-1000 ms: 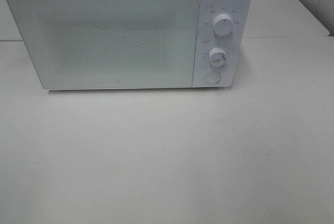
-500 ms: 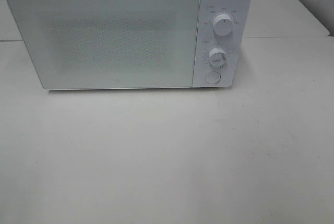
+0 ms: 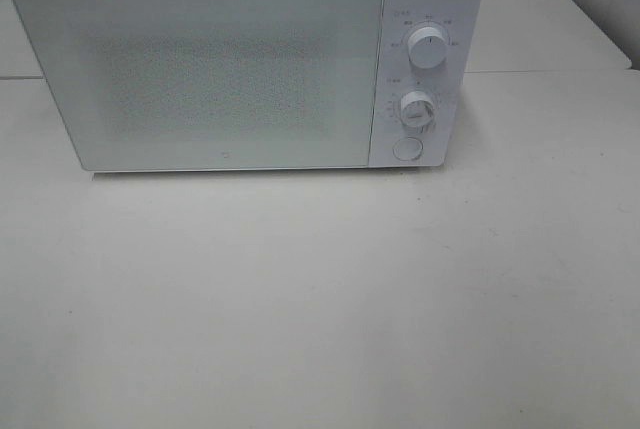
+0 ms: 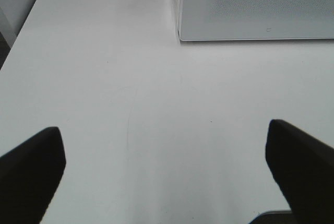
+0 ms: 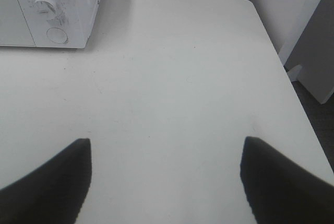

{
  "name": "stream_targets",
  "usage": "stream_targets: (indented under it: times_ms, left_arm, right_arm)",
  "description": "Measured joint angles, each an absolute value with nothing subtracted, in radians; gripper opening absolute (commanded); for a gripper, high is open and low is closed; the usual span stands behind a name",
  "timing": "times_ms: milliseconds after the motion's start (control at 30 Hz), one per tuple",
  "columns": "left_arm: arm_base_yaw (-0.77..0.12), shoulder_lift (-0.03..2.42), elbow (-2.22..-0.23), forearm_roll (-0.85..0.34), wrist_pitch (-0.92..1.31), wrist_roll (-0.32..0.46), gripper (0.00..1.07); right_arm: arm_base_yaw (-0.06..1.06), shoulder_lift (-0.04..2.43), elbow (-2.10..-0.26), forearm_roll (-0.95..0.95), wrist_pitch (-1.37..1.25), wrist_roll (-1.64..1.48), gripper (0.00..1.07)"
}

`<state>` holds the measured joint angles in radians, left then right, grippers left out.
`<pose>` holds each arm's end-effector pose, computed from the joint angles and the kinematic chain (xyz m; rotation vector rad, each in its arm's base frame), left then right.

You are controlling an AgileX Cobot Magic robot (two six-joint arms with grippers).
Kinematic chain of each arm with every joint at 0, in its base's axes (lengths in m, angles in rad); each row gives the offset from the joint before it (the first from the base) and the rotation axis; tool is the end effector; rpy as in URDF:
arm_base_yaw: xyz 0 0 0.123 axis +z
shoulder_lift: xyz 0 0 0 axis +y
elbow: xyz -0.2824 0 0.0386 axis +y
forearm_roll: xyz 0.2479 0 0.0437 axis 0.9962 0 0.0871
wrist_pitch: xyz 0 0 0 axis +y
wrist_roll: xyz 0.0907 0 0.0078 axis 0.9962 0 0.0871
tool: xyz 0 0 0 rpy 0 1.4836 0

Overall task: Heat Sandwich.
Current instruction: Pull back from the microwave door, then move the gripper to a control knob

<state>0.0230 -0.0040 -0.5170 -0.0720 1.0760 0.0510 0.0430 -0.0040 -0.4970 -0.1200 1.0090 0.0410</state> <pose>-0.0081 -0.0060 0.2808 0.0334 2.0365 -0.0396 -0.0030 -0.0094 0.2810 -0.0001 1.9871 -0.0880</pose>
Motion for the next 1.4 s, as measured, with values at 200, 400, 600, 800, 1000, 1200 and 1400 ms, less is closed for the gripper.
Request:
stream_targets:
  times_ms: [200, 400, 600, 800, 1000, 1200, 1400]
  left_arm:
    - [0.023, -0.004, -0.517, -0.072, 1.076, 0.051, 1.0]
    - [0.023, -0.004, -0.517, -0.072, 1.076, 0.051, 1.0]
    - [0.023, -0.004, -0.517, -0.072, 1.076, 0.051, 1.0]
    - [0.023, -0.004, -0.517, -0.072, 1.076, 0.051, 1.0]
    - [0.023, -0.004, -0.517, -0.072, 1.076, 0.051, 1.0]
    - [0.023, -0.004, -0.517, -0.072, 1.076, 0.051, 1.0]
    - [0.023, -0.004, -0.517, -0.072, 1.076, 0.051, 1.0]
  right_arm:
    - [0.043, -0.004, -0.497, -0.119, 1.009, 0.041, 0.76]
    - [0.043, -0.004, -0.497, -0.118, 1.009, 0.041, 0.76]
    - [0.043, -0.004, -0.514, -0.118, 1.006, 0.041, 0.76]
    - [0.043, 0.062, -0.54, -0.118, 0.954, 0.041, 0.76]
    - [0.043, 0.162, -0.54, -0.118, 0.865, 0.041, 0.76]
    - [0.043, 0.254, -0.54, -0.116, 0.774, 0.041, 0.76]
    - [0.043, 0.378, -0.54, -0.096, 0.675, 0.041, 0.76]
